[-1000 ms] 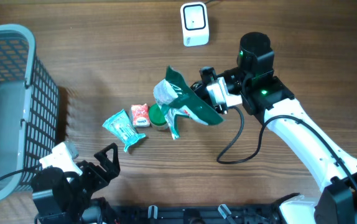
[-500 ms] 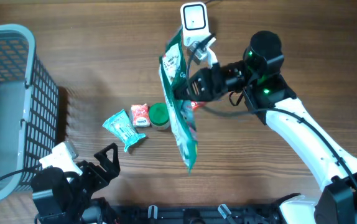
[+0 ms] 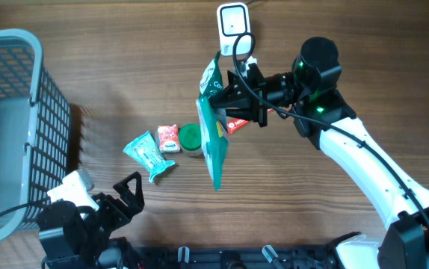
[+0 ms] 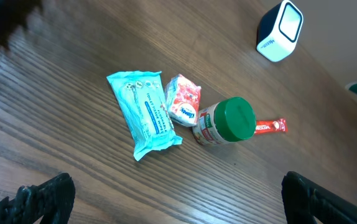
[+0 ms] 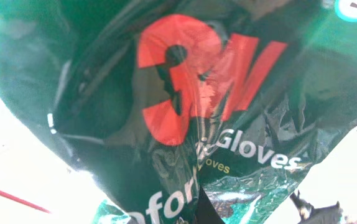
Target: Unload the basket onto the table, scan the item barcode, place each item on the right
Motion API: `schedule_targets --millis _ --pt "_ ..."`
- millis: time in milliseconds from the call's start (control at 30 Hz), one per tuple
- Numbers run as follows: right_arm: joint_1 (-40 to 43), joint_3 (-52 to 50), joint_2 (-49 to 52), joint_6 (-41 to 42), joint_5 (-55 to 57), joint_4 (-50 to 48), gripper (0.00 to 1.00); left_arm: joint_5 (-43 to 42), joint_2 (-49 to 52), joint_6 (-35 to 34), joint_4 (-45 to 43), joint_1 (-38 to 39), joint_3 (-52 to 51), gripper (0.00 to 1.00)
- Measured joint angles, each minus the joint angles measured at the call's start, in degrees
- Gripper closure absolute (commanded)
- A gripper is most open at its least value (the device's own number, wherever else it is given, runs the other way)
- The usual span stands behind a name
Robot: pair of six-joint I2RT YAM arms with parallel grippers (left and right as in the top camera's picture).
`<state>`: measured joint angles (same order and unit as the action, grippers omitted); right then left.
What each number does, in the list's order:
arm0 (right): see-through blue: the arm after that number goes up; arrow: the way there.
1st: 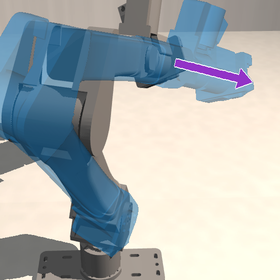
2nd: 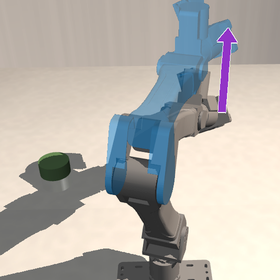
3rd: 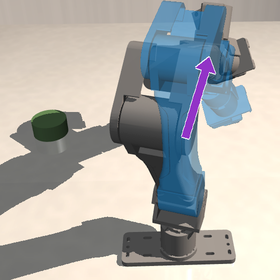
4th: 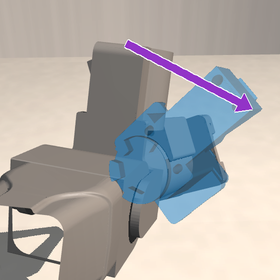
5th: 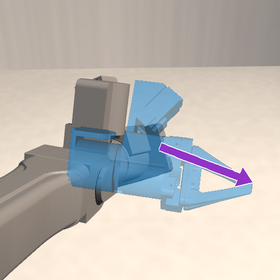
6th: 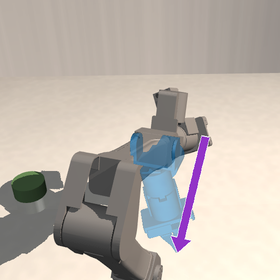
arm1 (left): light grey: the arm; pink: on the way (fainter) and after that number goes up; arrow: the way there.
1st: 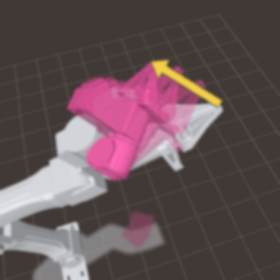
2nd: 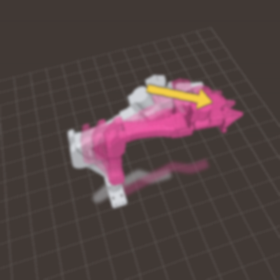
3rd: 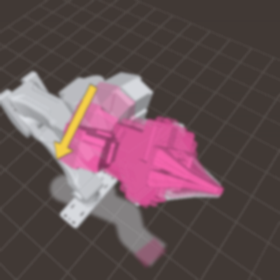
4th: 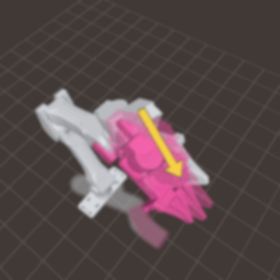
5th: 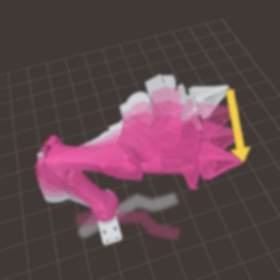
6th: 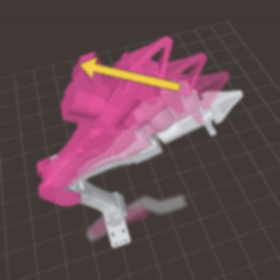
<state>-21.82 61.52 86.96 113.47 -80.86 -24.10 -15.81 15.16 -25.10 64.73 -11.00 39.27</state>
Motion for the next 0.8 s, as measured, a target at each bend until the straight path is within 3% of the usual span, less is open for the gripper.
schedule_targets --millis 67,200,400,500,567,633,800 --pt "0.02 0.0 0.0 -7.58 2.14 0.0 0.96 0.0 0.0 0.0 0.0 0.0 0.0 0.0" --pt "0.0 0.02 0.0 -31.34 7.23 1.38 0.96 0.0 0.0 0.0 0.0 0.0 0.0 0.0" --pt "0.02 0.02 0.0 -56.3 9.16 3.96 0.96 0.0 0.0 0.0 0.0 0.0 0.0 0.0" --pt "0.0 0.66 -0.07 -70.79 10.95 18.53 0.96 -0.02 0.0 0.0 0.04 0.0 0.0 0.0" --pt "0.0 0.63 0.22 -84.85 17.2 37.86 0.96 -0.02 0.0 0.0 0.07 0.0 0.0 0.0" --pt "0.02 -0.52 0.98 -93.74 19.91 40.98 0.96 0.0 0.0 0.0 -0.02 0.0 0.0 0.0" --pt "0.24 -5.75 2.49 -102.77 23.58 35.41 0.96 0.0 0.0 0.0 0.0 0.0 0.0 0.0"
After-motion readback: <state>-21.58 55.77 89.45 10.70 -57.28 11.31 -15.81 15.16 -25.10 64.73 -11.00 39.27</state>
